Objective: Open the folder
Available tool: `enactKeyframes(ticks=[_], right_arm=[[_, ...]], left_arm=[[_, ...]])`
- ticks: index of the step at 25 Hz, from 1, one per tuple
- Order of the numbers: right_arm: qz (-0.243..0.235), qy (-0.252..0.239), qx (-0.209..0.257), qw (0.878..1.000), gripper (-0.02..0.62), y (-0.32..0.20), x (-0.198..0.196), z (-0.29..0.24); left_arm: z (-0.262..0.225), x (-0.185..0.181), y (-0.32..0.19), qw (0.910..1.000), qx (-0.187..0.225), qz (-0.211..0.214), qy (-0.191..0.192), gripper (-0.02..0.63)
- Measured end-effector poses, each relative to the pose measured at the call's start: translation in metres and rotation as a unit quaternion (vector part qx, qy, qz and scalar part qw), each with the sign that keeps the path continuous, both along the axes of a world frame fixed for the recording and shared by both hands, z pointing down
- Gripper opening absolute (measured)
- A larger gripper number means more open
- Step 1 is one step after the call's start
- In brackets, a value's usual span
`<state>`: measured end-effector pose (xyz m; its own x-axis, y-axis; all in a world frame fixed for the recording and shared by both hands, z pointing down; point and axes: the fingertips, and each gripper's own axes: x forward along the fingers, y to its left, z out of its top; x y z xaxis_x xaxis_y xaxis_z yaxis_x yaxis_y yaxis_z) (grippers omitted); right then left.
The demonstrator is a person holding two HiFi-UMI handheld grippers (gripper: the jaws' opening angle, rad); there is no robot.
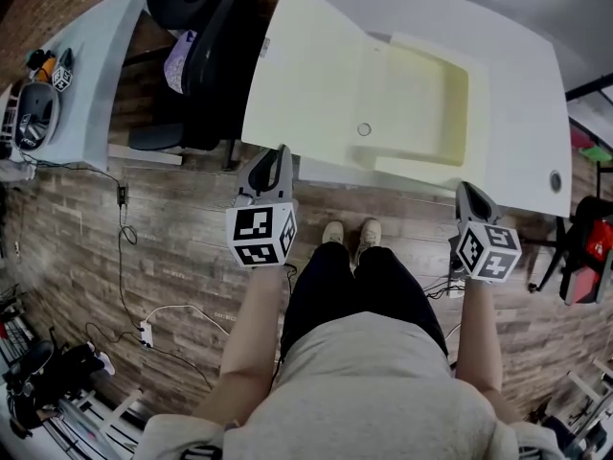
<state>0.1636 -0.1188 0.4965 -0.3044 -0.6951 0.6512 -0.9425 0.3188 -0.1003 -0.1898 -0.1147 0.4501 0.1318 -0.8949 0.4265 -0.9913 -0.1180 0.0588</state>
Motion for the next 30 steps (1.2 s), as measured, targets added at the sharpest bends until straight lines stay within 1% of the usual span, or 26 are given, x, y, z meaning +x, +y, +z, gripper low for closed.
enactKeyframes(ticks=[9, 15, 22, 30], right_arm=[[0.003, 0.005, -0.003, 1.0, 0.021, 0.0, 0.0, 0.002], [0.0, 0.013, -0.006, 1.0, 0.021, 0.001, -0.001, 0.001], [0.0, 0.026, -0.009, 1.0, 0.021, 0.0, -0.002, 0.001], [0.007, 0.03, -0.01, 0.999, 0.021, -0.002, -0.003, 0.002]], left_arm=[[0.03, -0.02, -0.002, 0.9987, -0.032, -0.027, 0.03, 0.06], [0.048, -0.029, -0.003, 0.9978, -0.053, -0.028, 0.029, 0.072], [0.067, -0.036, -0.007, 0.9958, -0.073, -0.035, 0.044, 0.08], [0.082, -0.04, -0.015, 0.994, -0.084, -0.034, 0.062, 0.08]])
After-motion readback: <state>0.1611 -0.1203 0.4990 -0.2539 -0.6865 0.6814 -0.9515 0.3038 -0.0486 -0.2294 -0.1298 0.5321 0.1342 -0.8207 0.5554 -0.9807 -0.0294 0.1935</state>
